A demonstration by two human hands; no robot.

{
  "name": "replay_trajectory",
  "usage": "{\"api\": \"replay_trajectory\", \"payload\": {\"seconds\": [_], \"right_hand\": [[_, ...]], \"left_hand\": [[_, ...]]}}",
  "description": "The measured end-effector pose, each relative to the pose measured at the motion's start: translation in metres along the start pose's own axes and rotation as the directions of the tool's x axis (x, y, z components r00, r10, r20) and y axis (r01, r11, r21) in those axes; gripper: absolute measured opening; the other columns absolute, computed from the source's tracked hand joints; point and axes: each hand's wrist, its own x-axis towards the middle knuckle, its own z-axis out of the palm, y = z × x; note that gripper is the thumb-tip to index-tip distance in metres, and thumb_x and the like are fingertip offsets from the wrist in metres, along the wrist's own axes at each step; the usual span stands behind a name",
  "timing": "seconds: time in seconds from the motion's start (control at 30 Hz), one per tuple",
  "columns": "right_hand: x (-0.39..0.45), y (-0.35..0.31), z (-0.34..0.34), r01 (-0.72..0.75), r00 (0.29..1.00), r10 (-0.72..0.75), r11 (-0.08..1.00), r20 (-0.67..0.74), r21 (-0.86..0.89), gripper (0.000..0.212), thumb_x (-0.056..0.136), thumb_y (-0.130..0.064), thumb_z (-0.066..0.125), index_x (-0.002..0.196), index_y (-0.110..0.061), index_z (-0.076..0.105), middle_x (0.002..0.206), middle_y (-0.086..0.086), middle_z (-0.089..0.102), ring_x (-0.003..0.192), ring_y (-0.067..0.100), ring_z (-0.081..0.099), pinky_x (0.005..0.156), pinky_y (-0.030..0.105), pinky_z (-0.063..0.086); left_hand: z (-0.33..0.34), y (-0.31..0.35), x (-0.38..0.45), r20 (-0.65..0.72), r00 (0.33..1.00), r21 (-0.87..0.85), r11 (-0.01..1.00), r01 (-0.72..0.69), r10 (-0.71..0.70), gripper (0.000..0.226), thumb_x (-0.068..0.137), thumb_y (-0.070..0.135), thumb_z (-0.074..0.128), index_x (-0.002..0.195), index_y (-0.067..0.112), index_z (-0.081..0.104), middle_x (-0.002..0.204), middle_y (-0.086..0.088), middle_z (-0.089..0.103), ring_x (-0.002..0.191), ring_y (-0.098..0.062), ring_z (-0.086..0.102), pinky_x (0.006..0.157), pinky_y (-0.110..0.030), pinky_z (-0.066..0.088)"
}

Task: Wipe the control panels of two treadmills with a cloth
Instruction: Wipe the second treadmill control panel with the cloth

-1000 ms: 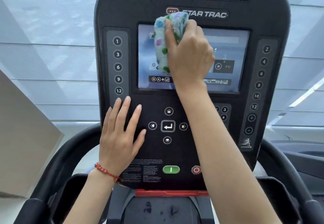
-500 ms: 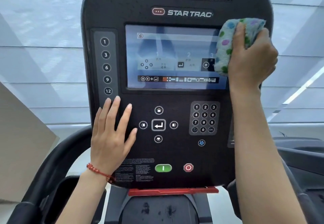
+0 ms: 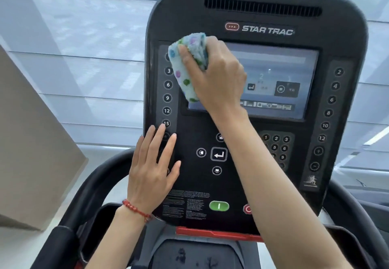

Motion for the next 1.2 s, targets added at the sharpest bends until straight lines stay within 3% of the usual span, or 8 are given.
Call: {"api": "replay_trajectory", "payload": {"seconds": [0.1, 0.23, 0.37, 0.47, 0.67, 0.77, 1.0, 1.2], "right_hand": [[0.029, -0.004, 0.016, 0.128, 0.991, -0.122, 0.986, 0.057, -0.102, 0.042, 0.084, -0.051, 0.054, 0.077, -0.010, 0.058, 0.069, 0.003, 0.060, 0.054, 0.017, 0.049, 0.047, 0.023, 0.028], [0.074, -0.013, 0.021, 0.248, 0.948, -0.193, 0.946, 0.251, -0.208, 0.041, 0.089, -0.057, 0.041, 0.097, -0.019, 0.054, 0.093, 0.000, 0.059, 0.081, 0.017, 0.052, 0.064, 0.026, 0.027], [0.076, -0.017, 0.024, 0.271, 0.928, -0.204, 0.944, 0.310, -0.190, 0.034, 0.088, -0.059, 0.041, 0.089, -0.025, 0.044, 0.101, -0.001, 0.061, 0.088, 0.022, 0.057, 0.066, 0.028, 0.029], [0.052, -0.015, 0.029, 0.268, 0.931, -0.216, 0.952, 0.293, -0.149, 0.045, 0.084, -0.059, 0.047, 0.093, -0.016, 0.056, 0.094, 0.000, 0.063, 0.081, 0.023, 0.059, 0.063, 0.030, 0.034], [-0.030, -0.018, 0.032, 0.252, 0.952, -0.233, 0.965, 0.199, -0.076, 0.044, 0.078, -0.058, 0.052, 0.073, -0.015, 0.061, 0.065, -0.001, 0.061, 0.052, 0.018, 0.056, 0.042, 0.022, 0.034], [-0.064, -0.019, 0.028, 0.223, 0.963, -0.206, 0.971, 0.175, -0.083, 0.045, 0.081, -0.057, 0.050, 0.073, -0.014, 0.063, 0.064, -0.001, 0.061, 0.053, 0.018, 0.056, 0.039, 0.026, 0.041], [-0.098, -0.013, 0.020, 0.126, 0.990, -0.112, 0.976, 0.084, -0.179, 0.044, 0.087, -0.052, 0.050, 0.079, -0.012, 0.066, 0.062, 0.001, 0.059, 0.052, 0.017, 0.055, 0.041, 0.026, 0.039], [-0.106, 0.021, -0.011, -0.115, 0.990, 0.097, 0.974, -0.098, -0.194, 0.050, 0.090, -0.050, 0.047, 0.080, -0.004, 0.065, 0.064, 0.006, 0.063, 0.052, 0.018, 0.058, 0.040, 0.024, 0.042]], "left_hand": [[0.001, -0.002, -0.007, 0.010, 1.000, -0.011, 1.000, -0.004, 0.004, 0.045, 0.091, 0.024, 0.051, 0.132, 0.007, 0.045, 0.142, -0.019, 0.040, 0.135, -0.035, 0.033, 0.108, -0.050, 0.032], [0.004, -0.004, -0.013, 0.018, 1.000, -0.027, 1.000, -0.012, 0.013, 0.045, 0.091, 0.023, 0.051, 0.133, 0.007, 0.045, 0.142, -0.018, 0.037, 0.135, -0.034, 0.032, 0.105, -0.049, 0.036], [0.006, -0.004, -0.014, 0.015, 1.000, -0.046, 0.999, -0.014, 0.015, 0.046, 0.091, 0.022, 0.052, 0.133, 0.007, 0.045, 0.143, -0.018, 0.036, 0.136, -0.034, 0.032, 0.106, -0.048, 0.036], [0.007, -0.004, -0.014, 0.013, 1.000, -0.059, 0.998, -0.008, 0.009, 0.046, 0.090, 0.022, 0.053, 0.133, 0.007, 0.044, 0.143, -0.018, 0.035, 0.136, -0.034, 0.031, 0.106, -0.048, 0.036], [0.007, -0.002, -0.020, 0.017, 1.000, -0.079, 0.997, 0.002, -0.001, 0.045, 0.091, 0.023, 0.052, 0.133, 0.006, 0.045, 0.143, -0.021, 0.035, 0.136, -0.035, 0.031, 0.107, -0.048, 0.034], [0.007, -0.001, -0.028, 0.029, 1.000, -0.101, 0.995, 0.007, -0.005, 0.044, 0.091, 0.023, 0.053, 0.131, 0.005, 0.047, 0.141, -0.023, 0.039, 0.136, -0.035, 0.031, 0.108, -0.048, 0.034], [0.003, -0.002, -0.046, 0.050, 0.999, -0.118, 0.993, 0.026, -0.021, 0.044, 0.091, 0.023, 0.052, 0.130, 0.003, 0.046, 0.139, -0.024, 0.042, 0.134, -0.035, 0.034, 0.104, -0.050, 0.038], [-0.001, -0.009, -0.041, 0.037, 0.999, -0.091, 0.996, 0.003, 0.000, 0.044, 0.092, 0.021, 0.050, 0.132, 0.002, 0.048, 0.141, -0.022, 0.040, 0.135, -0.035, 0.033, 0.105, -0.050, 0.036]]}}
